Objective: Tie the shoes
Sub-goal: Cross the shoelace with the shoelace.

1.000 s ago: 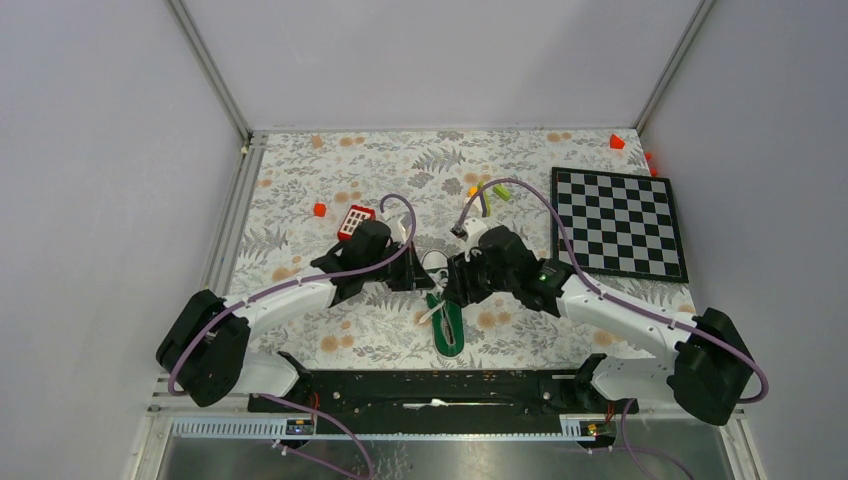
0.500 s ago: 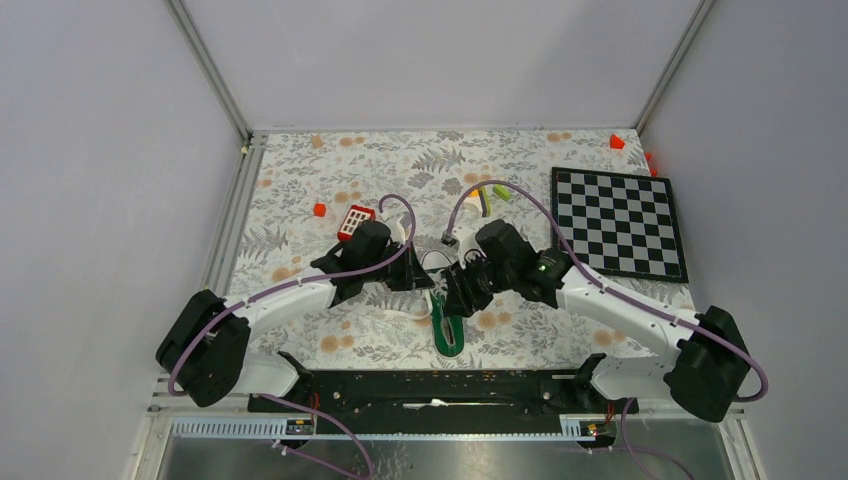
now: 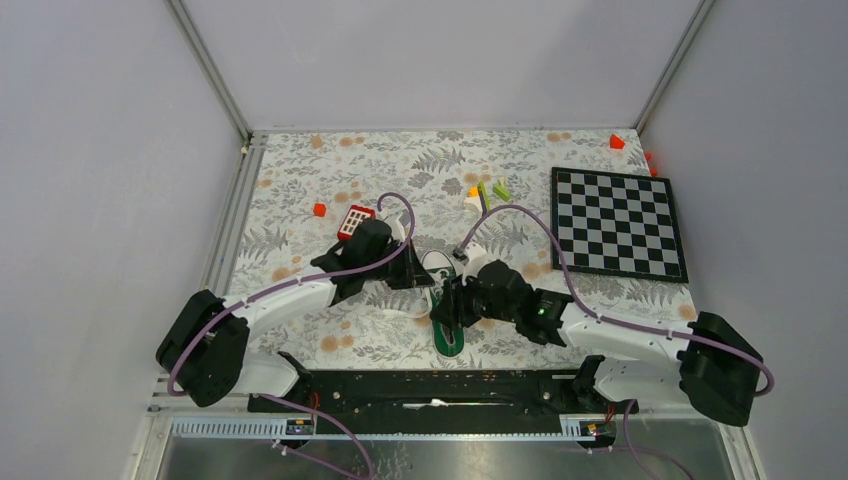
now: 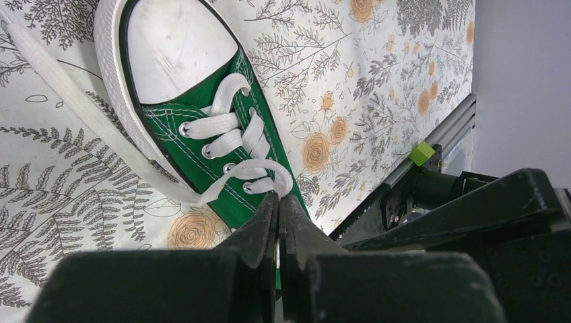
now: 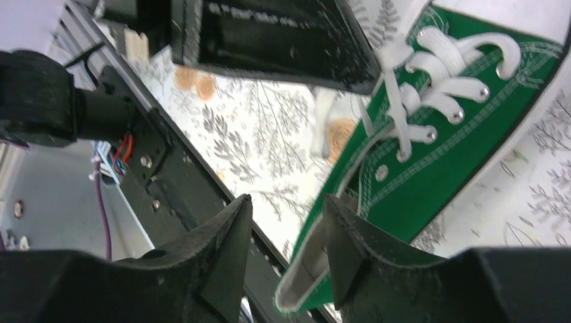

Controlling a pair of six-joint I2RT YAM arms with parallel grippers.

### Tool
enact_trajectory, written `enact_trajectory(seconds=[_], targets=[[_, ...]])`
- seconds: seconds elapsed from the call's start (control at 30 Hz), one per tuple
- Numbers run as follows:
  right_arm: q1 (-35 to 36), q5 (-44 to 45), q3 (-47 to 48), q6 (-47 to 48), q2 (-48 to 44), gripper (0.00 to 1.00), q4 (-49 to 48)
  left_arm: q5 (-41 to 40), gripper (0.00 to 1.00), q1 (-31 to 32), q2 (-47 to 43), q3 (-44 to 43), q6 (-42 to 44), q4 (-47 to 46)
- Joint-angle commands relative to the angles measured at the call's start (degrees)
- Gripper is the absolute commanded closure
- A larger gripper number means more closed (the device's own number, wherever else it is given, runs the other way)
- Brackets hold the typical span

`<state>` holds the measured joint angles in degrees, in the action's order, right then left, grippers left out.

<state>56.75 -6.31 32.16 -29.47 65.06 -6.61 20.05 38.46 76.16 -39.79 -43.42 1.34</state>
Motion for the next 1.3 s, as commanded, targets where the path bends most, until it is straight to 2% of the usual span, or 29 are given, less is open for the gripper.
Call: enact_trajectory(seconds=[0.0,0.13,0.37,0.67,0.73,0.8,0.83,0.87,1.1,1.27], targets=[[2.0,7.5,-0.2,-4.8,3.5,0.5,-13.9,-2.2,1.0,0.0,-1.5,-3.3,-0.5,-0.5],[2.0,9.5,-0.2,-5.5,7.4,0.49,-17.8,-2.3,1.0,0.0,-1.9,-3.4,-0.7,0.1],[2.0,10.8,1.2,-6.0,11.6,0.49,-19.2,-1.8,1.0,0.0,-2.4,-3.2,-0.7,0.3],[3.3,10.8,-1.1,-8.0,13.7,0.53,-21.1,-2.0,1.0,0.0,-2.9,-3.2,-0.7,0.3],[3.4,10.9,-1.9,-8.2,13.5,0.59,-21.5,-1.9,1.0,0.0,-2.9,-3.3,-0.7,0.3],[3.4,10.9,-2.1,-7.7,12.8,0.77,-20.8,-1.9,1.0,0.0,-2.9,-3.3,-0.7,0.3],[3.4,11.0,-2.1,-7.3,12.0,0.91,-20.0,-1.9,1.0,0.0,-2.9,-3.3,-0.6,0.3],[3.4,11.5,-2.0,-6.6,10.9,1.0,-18.8,-1.9,1.0,0.0,-2.9,-3.2,-0.5,0.3],[2.9,16.2,2.3,2.2,-0.6,1.0,-1.6,-1.9,1.0,0.0,-2.8,-2.3,-0.2,-0.1],[-1.7,9.0,9.1,9.1,-3.1,1.0,12.5,-1.6,1.0,0.0,-2.6,-1.9,-0.1,-0.8]])
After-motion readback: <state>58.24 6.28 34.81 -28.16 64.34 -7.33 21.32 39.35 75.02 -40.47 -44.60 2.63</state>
